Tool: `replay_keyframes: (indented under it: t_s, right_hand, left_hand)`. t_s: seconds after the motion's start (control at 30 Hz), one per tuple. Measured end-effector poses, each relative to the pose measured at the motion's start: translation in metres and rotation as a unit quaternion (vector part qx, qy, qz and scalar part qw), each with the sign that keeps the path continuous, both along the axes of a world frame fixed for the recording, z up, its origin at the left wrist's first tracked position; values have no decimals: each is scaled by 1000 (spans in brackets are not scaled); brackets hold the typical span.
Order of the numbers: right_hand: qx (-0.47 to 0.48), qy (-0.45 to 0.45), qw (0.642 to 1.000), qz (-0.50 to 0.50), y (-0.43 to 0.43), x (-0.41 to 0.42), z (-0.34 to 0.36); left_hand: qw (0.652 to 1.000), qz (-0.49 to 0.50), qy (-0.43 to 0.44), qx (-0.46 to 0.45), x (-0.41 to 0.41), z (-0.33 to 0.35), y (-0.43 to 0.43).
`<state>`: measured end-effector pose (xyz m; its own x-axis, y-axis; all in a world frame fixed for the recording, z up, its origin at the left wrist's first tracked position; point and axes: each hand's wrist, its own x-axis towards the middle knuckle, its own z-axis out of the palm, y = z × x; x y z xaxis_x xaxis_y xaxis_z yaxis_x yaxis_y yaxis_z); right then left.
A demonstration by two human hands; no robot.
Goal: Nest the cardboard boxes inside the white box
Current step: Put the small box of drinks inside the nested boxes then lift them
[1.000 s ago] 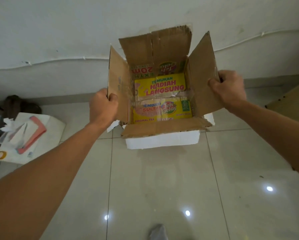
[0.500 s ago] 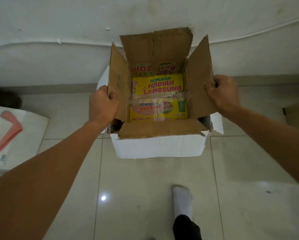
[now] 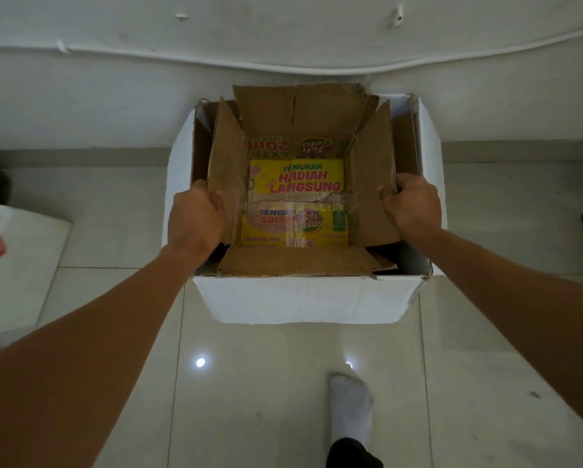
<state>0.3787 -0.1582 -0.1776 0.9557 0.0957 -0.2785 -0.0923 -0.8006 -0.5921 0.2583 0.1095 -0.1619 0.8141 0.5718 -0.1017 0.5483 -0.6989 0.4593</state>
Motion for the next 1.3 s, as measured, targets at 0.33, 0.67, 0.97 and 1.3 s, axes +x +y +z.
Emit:
replay_keyframes:
  t_s: [0.33, 0.67, 0.97, 1.3]
  right_hand:
    - [21, 72, 997, -17, 7, 16, -32]
    - [-55, 158, 986, -7, 17, 7, -52]
    - [-206, 89, 967, 121, 27, 0, -45]
    - [-109, 321, 875, 345, 7, -22, -18]
  left_hand:
    - [999, -4, 25, 26, 5, -9, -11]
    - [994, -61, 80, 34, -1, -35, -4]
    - [980, -148, 98, 85, -4, -43, -13]
    - [880, -229, 275, -313, -9, -41, -27]
